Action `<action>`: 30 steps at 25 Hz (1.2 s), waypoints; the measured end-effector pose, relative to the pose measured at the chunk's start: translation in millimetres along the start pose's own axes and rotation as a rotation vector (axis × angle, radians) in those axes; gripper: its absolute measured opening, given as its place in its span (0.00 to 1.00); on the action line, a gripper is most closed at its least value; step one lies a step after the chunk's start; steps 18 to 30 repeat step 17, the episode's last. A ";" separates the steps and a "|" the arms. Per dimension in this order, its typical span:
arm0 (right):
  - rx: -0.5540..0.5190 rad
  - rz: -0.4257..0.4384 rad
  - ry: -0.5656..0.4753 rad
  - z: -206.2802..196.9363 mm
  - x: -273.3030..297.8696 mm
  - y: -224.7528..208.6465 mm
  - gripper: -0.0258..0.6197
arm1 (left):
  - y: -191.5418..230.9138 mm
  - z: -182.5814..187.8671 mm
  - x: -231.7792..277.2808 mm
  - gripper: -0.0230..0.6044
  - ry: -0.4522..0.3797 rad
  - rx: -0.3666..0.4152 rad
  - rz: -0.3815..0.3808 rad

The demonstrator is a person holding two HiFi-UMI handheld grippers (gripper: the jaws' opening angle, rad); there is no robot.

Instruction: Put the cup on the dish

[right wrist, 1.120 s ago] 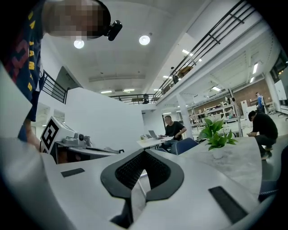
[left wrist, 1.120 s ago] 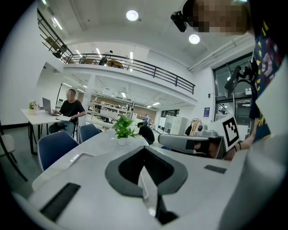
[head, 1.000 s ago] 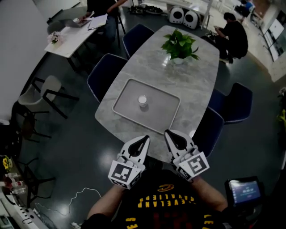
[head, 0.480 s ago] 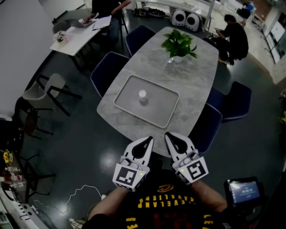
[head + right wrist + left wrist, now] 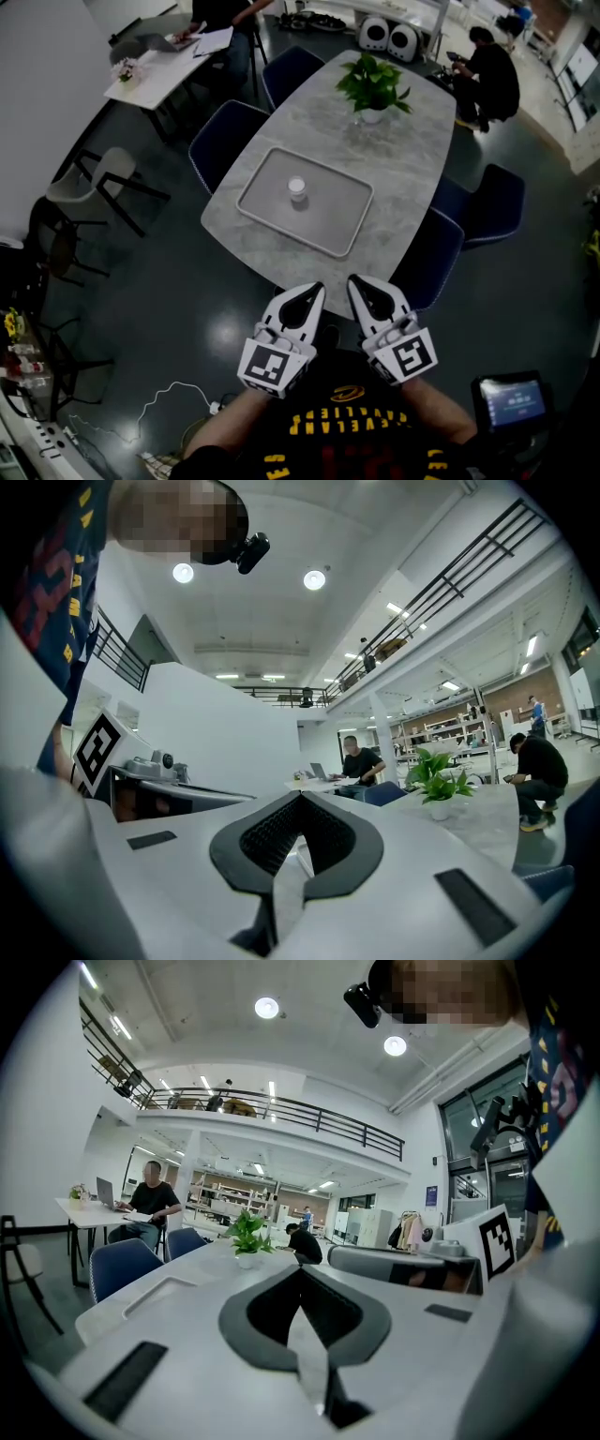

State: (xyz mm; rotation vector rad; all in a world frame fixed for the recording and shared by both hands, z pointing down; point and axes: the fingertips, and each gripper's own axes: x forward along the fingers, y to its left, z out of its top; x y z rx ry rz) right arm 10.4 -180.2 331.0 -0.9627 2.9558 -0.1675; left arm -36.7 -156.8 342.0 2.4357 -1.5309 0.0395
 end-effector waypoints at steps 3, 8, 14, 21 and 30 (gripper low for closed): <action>-0.005 0.002 -0.005 0.6 -2.3 3.1 0.05 | -2.7 -3.5 -2.5 0.04 0.006 -0.002 -0.003; -0.009 0.007 0.000 -1.2 -3.4 7.4 0.05 | -5.1 -3.6 -7.3 0.04 0.002 -0.001 -0.003; -0.006 0.017 -0.003 -3.7 -0.4 12.7 0.05 | -1.0 -6.8 -12.2 0.04 0.002 -0.008 0.008; -0.005 0.020 -0.002 -4.5 1.7 13.0 0.05 | 1.5 -8.4 -12.0 0.04 0.007 -0.014 0.011; -0.005 0.020 -0.002 -4.5 1.7 13.0 0.05 | 1.5 -8.4 -12.0 0.04 0.007 -0.014 0.011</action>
